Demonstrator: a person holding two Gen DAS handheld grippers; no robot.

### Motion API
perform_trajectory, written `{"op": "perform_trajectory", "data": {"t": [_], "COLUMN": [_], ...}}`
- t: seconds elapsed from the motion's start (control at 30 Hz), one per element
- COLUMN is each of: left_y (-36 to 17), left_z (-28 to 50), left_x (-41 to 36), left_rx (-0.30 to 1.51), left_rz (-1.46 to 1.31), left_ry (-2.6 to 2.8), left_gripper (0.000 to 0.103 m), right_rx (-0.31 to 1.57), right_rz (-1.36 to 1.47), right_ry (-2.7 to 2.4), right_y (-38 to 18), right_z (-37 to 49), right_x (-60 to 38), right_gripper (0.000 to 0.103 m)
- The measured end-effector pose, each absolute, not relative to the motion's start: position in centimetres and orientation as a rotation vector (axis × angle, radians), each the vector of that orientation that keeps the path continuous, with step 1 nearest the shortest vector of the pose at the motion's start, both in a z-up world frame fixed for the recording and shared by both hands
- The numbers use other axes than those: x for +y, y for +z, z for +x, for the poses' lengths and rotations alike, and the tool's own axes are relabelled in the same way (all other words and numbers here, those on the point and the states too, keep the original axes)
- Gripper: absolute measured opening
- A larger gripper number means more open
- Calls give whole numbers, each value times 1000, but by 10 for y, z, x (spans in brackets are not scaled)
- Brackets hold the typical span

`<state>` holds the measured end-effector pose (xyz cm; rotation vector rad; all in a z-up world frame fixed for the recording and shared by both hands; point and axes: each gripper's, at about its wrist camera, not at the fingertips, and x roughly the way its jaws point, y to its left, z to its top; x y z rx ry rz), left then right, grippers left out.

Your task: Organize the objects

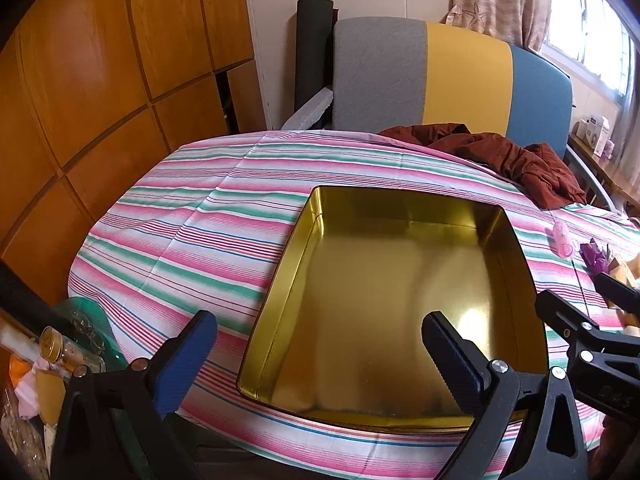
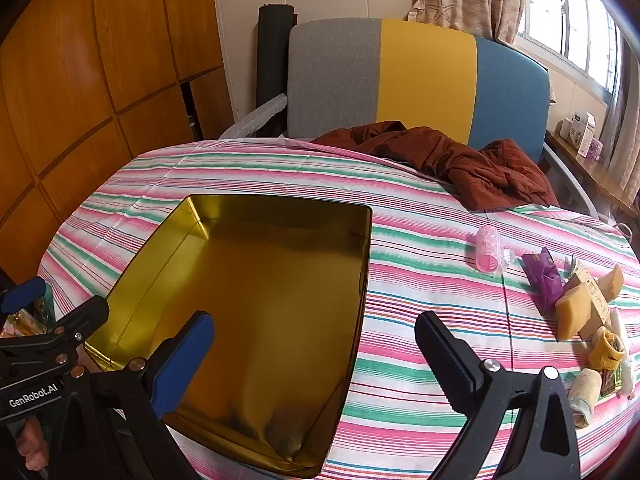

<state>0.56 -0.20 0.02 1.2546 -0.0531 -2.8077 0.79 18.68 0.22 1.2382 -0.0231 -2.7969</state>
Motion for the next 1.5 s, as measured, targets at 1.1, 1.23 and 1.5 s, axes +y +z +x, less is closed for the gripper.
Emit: {"op": "perform_trajectory", "data": {"t": [1.1, 1.23, 1.5], "left_y": [5, 2, -7], "left_z": [36, 40, 49], "left_x": [167, 198, 254], "left_rx": [-390, -457, -580], "left_rz": [1276, 1305, 1348], "left_ry": [-2938, -2969, -3011], "left_gripper": [103, 103, 103], "right_rx": [-259, -312, -330], "right_rz": [1364, 1416, 1435], "right_ry": [-3054, -3076, -3136], "right_y": [-11, -20, -32], "right_z": [104, 119, 142], "right_x": [402, 435, 486], "right_gripper": [94, 94, 89]}}
